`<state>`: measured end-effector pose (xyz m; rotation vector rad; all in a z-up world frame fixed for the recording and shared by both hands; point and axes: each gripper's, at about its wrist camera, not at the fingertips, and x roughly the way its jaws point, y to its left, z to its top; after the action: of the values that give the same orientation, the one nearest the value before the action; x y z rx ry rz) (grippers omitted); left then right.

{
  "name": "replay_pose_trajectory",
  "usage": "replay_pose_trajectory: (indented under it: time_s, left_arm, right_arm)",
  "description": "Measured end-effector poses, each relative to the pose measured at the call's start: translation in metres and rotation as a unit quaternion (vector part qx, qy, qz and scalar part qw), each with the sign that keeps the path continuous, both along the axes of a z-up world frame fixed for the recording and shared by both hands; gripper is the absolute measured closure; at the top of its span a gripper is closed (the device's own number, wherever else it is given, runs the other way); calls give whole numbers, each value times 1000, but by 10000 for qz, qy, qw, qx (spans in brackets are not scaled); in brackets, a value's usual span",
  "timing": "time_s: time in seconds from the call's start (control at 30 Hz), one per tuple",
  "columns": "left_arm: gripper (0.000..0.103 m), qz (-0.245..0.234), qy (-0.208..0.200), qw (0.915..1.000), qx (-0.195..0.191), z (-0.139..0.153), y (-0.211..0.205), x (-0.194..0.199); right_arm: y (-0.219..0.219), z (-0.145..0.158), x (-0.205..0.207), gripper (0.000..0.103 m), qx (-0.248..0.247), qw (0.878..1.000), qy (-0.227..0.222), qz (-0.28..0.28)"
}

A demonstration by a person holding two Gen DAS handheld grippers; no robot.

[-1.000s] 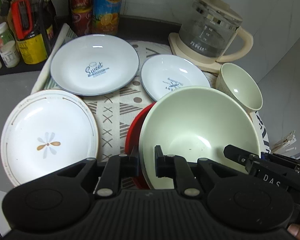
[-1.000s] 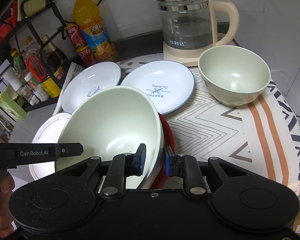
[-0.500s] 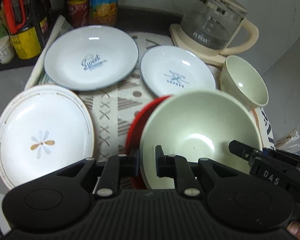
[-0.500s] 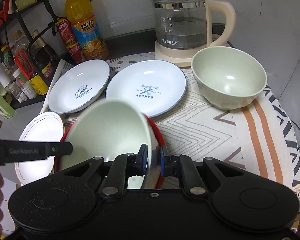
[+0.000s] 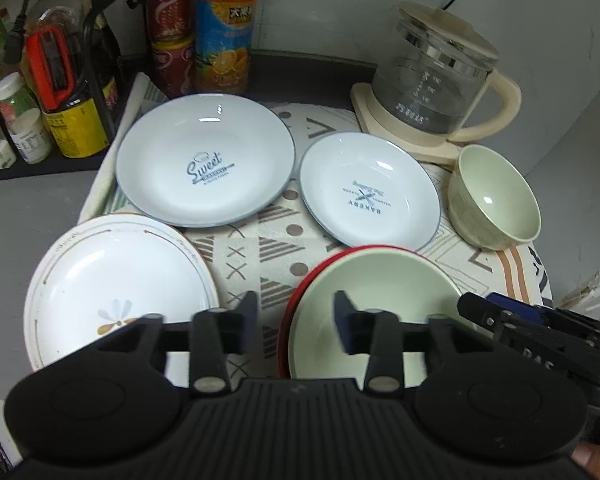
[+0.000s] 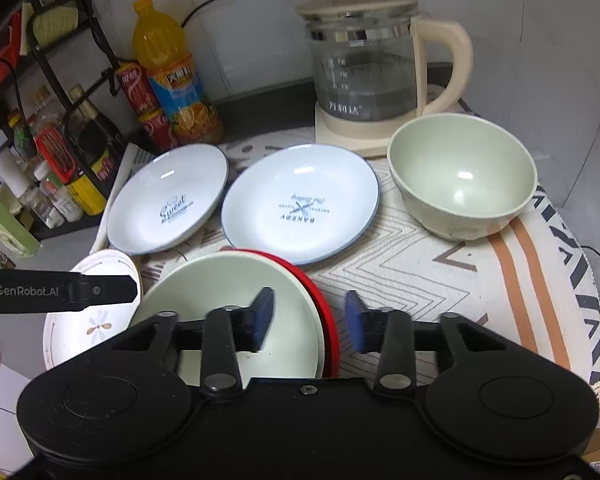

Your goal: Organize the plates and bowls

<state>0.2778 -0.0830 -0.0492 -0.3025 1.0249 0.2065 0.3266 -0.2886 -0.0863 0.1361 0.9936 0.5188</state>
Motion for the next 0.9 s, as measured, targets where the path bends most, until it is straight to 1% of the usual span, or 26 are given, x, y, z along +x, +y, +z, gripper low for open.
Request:
replay_pose_trajectory:
  time_s: [0.03, 0.07, 0.1, 0.13, 0.17, 0.2, 0.23, 0.27, 0.3, 0.4, 0.57, 0.9]
  left_arm:
    - [53, 10, -23, 10000, 21, 2, 0, 1]
    - [47, 8, -42, 10000, 39, 3, -1, 1]
    - [41, -5, -58, 10000, 53, 5, -1, 3]
    - [35, -23, -81, 9999, 63, 6, -2, 4]
    - [33, -41, -117, 9999, 66, 7, -3, 5]
    - [28, -46, -150, 9999, 49, 8, -4, 6]
    - [22, -45, -160, 9999, 0, 9, -5, 8]
    - [20, -50, -156, 9998, -67, 9, -5, 10]
    - [18, -59, -149, 9998, -116, 9, -6, 12]
    - [14, -149, -164, 9996, -201, 10, -11, 18]
    - [13, -369, -184, 9991, -139, 11, -26, 27]
    - [13, -778, -239, 9966, -115, 12, -51, 47]
  right_arm:
    - [-2, 2, 0, 53, 41, 10000, -20, -26]
    - [-4, 3, 1, 49, 79, 10000, -29, -50]
    - [-7, 4, 1, 42, 124, 9999, -30, -99]
    - [-11, 4, 2, 39, 157, 9997, -33, -162]
    - [-14, 5, 3, 31, 175, 9996, -46, -228]
    - [-18, 5, 3, 23, 174, 9994, -75, -306]
    - [-22, 6, 4, 19, 157, 9991, -99, -379]
    - [-26, 6, 4, 14, 147, 9988, -121, -450]
    - [-30, 6, 4, 12, 151, 9984, -139, -526]
    - [-41, 6, 5, 7, 179, 9973, -127, -705]
    - [-57, 5, 5, 3, 189, 9949, -108, -989]
    - [-83, 3, 8, 3, 188, 9890, -78, -1467]
